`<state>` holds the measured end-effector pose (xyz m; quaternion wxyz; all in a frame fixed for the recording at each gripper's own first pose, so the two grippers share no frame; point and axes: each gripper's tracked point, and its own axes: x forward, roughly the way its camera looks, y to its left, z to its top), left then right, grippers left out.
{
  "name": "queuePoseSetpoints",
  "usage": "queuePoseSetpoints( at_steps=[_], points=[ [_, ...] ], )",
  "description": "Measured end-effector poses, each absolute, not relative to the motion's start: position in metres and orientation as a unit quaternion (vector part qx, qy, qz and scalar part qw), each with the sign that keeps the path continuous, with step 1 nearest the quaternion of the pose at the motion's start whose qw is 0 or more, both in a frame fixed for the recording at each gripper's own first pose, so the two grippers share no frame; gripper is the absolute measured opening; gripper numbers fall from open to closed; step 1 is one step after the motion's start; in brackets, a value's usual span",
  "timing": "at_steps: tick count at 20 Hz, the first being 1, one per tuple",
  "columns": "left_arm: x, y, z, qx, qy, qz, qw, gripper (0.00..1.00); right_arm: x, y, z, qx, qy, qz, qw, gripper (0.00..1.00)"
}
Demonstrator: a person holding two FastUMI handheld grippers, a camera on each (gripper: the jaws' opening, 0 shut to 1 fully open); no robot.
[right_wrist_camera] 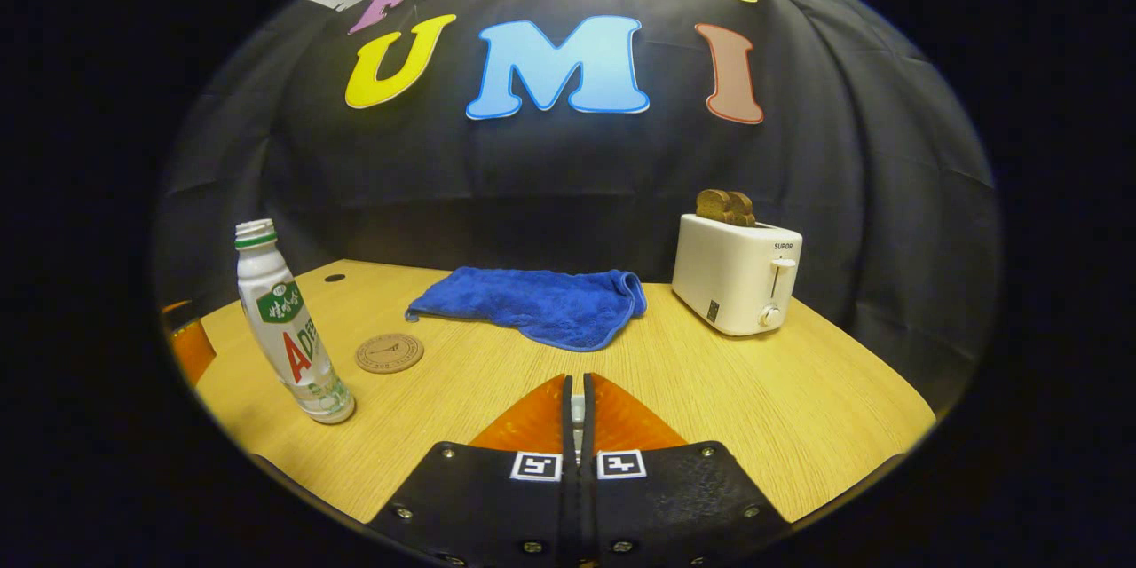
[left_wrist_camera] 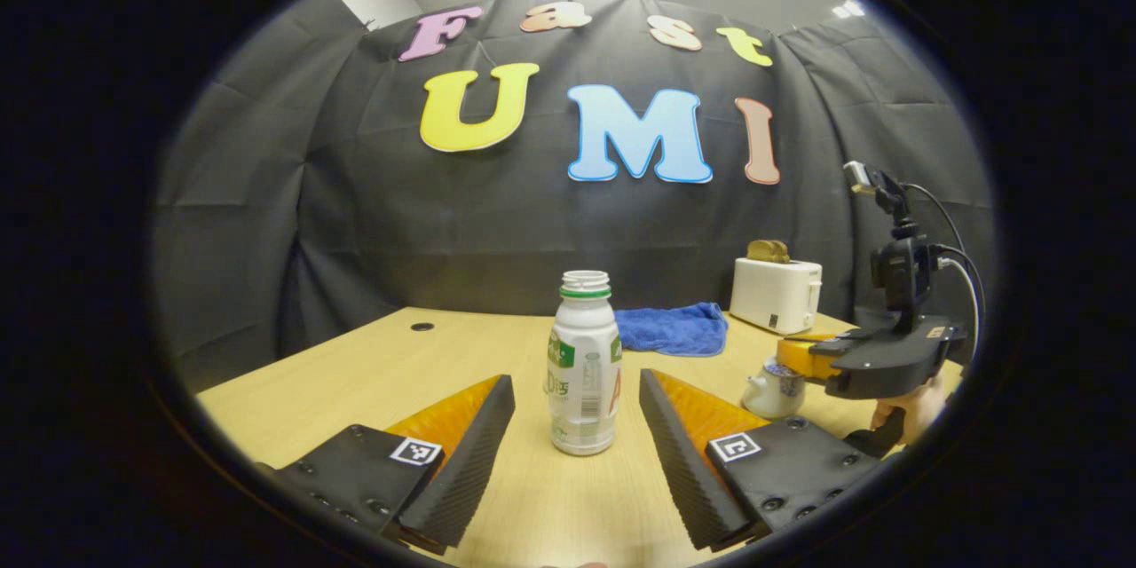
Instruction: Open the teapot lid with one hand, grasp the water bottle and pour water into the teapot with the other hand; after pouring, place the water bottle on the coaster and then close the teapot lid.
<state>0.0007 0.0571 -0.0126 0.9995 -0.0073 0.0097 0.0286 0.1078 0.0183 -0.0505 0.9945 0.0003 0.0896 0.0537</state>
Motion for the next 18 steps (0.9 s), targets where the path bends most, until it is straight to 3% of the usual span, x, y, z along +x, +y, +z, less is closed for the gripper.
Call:
queuePoseSetpoints(
  at_steps=[2,3,18],
  points=[
    [0.002,0.06,-0.017,-0.01,0.015,0.032,0.999,0.89,0.106,0.012,-0.036,0.007,0.068,0.049,0.996,0.0],
    [0.003,0.061,-0.018,-0.011,0.017,0.035,0.999,1.0,0.107,0.007,-0.029,0.005,0.057,0.043,0.997,0.0],
    [0.024,0.065,-0.036,0.02,0.027,0.049,0.998,1.0,0.119,-0.077,-0.002,0.023,-0.027,-0.031,0.999,0.0]
  ],
)
